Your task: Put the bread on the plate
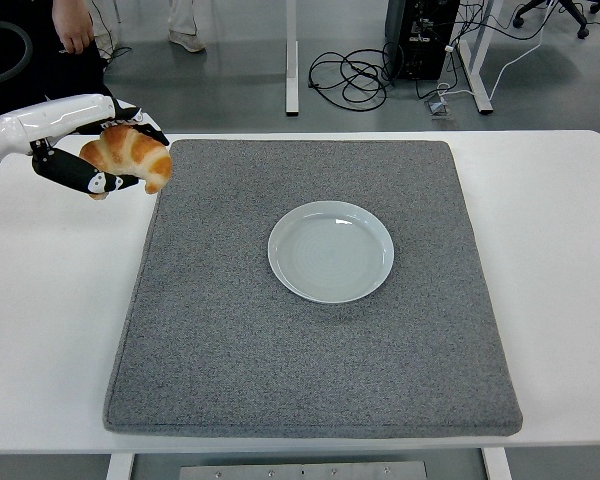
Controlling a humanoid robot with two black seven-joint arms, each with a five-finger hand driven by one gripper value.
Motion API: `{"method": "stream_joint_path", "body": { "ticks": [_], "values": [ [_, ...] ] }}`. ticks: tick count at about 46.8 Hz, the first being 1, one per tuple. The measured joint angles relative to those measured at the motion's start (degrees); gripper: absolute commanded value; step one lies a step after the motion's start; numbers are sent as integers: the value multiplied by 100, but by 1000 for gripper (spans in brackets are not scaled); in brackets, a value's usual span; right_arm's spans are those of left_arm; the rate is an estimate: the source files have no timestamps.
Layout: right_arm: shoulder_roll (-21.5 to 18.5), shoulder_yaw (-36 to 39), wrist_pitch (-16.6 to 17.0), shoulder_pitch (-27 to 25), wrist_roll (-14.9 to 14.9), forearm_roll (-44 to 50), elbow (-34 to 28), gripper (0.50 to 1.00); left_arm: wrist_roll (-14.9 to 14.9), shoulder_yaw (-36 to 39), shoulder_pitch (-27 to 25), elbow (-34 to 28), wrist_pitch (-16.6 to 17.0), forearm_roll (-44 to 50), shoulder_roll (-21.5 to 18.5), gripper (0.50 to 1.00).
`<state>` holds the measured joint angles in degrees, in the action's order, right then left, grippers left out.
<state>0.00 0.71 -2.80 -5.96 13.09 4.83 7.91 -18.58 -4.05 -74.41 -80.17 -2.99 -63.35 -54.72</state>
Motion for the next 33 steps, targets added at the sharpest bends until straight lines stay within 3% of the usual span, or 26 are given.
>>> {"method": "stream_joint_path", "body": {
  "ticks": [11, 33],
  "values": [
    [1, 1, -1, 0, -2, 0, 0, 1000, 145, -11, -7, 928, 28, 310, 1183, 500],
    [0, 1, -2, -6, 0, 0, -1, 1000, 249, 61, -14, 2453, 42, 426, 3047, 500]
  ]
}}
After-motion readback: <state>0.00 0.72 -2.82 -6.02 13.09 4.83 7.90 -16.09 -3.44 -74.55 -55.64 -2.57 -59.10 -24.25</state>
